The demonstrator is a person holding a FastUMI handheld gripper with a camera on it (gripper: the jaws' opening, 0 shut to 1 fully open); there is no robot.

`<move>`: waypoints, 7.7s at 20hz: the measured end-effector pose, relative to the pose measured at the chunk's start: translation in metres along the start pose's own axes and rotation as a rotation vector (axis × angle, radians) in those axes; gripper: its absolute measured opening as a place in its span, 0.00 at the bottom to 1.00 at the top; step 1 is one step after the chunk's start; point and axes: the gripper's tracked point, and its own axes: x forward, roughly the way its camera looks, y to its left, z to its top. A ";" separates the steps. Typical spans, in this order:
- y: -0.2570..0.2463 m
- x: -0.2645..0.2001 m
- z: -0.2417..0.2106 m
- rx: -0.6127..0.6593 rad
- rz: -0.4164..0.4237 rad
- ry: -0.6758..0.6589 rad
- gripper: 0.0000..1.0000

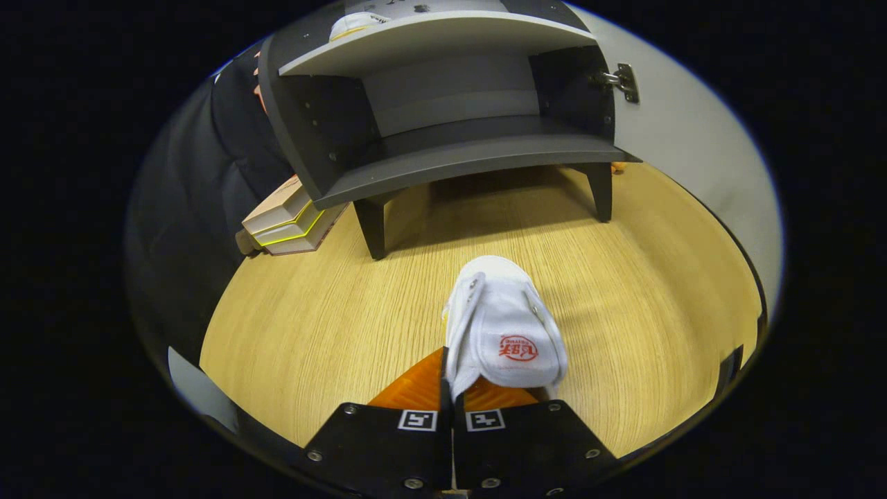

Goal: Open the shoe cabinet door, grab the shoes and put them into the shoe cabinet, then close the shoe cabinet door.

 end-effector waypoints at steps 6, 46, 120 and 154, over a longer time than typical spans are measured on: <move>0.003 -0.069 0.031 -0.038 -0.046 -0.047 0.01; -0.010 -0.030 0.461 -0.320 -0.087 -0.280 0.01; -0.108 -0.510 0.178 -0.027 -0.242 -0.689 0.55; -0.160 -0.415 0.198 -0.049 -0.042 -0.661 0.71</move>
